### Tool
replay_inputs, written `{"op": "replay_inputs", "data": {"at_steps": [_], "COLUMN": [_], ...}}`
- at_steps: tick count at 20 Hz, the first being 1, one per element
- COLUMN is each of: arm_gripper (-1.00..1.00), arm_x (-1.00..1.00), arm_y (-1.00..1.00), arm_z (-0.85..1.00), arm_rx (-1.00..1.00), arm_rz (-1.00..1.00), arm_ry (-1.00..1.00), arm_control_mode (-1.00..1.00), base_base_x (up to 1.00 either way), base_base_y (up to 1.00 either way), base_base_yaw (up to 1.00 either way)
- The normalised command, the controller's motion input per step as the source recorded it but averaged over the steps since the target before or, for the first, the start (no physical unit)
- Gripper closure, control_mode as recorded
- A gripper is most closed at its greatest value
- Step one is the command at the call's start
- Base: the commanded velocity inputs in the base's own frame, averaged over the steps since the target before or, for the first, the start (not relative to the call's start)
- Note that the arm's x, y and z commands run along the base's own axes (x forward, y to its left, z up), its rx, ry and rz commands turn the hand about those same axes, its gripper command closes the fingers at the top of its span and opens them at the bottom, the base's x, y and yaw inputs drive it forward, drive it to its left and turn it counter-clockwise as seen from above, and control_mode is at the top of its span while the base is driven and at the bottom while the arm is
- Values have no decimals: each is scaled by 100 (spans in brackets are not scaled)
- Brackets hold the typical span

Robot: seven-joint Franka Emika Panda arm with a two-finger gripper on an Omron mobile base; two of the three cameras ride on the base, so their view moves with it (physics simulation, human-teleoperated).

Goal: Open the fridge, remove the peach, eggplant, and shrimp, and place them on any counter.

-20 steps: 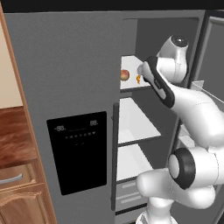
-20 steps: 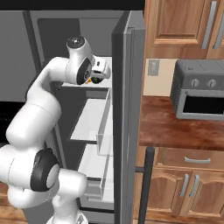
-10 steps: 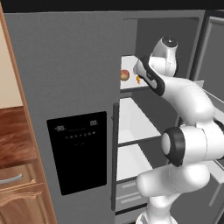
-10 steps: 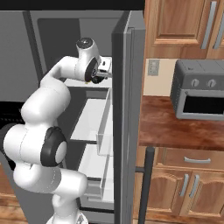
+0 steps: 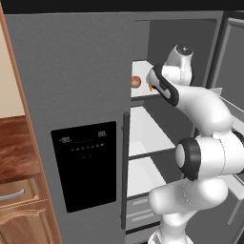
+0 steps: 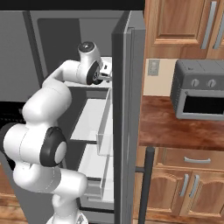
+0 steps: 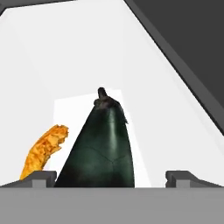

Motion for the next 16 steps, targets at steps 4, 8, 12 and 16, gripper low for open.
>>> {"op": "replay_inputs", "data": {"at_steps": [4, 8, 12, 16], "arm_gripper": [100, 100, 100, 100], "arm_x": [20, 6, -59, -100], "arm_y": [0, 0, 0, 11], "arm_z": [-20, -17, 21, 67], "arm_rx": [5, 12, 14, 4], "arm_rz": [-1, 0, 0, 0], "arm_ry": [0, 0, -14, -19], "arm_control_mode": [-100, -100, -100, -100], "base_base_x": [0, 0, 0, 0], "base_base_y": [0, 0, 0, 0], "base_base_yaw": [0, 0, 0, 0]}}
